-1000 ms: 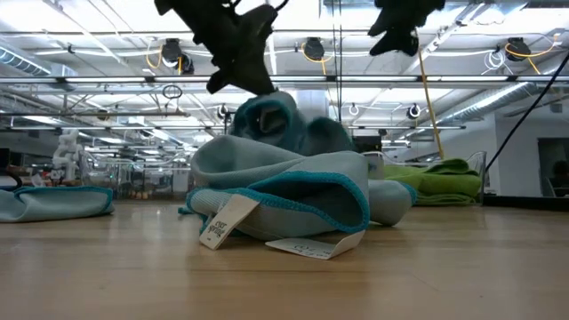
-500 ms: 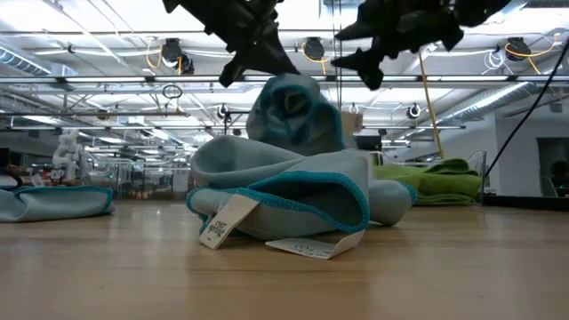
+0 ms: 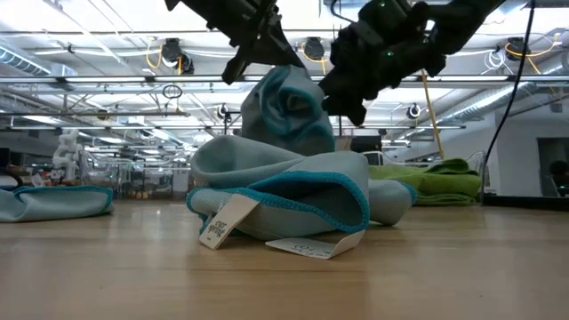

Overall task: Sort microfiber towel by color & place in baskets
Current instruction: Fold the top blue towel

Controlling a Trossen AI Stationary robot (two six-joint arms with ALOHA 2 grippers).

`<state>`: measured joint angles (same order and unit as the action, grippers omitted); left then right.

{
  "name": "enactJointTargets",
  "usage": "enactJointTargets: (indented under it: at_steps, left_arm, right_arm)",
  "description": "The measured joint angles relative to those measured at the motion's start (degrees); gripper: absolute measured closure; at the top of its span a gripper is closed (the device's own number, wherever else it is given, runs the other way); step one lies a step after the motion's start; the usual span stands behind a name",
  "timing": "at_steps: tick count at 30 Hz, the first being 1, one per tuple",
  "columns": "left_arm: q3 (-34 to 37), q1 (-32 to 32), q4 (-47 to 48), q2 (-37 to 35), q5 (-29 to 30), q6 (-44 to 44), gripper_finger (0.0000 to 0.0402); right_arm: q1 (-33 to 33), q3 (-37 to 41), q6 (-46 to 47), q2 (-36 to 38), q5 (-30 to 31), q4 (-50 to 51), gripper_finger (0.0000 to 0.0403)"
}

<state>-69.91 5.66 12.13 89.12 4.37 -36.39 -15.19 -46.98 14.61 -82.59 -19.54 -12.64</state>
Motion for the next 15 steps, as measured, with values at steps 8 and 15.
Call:
enactJointTargets:
  at_steps: [8,15]
  left_arm:
    - [0.0,-0.5,0.1,0.0,0.2,-1.3,0.0375]
    - [0.0,-0.4,1.1,0.0,0.6,-1.4,0.0352]
  right_arm:
    - [-0.1,0.0,-2.5,-0.6,-0.2,1.3,0.039]
    - [-0.1,0.0,-6.6,2.3,-0.1,8.5,0.04]
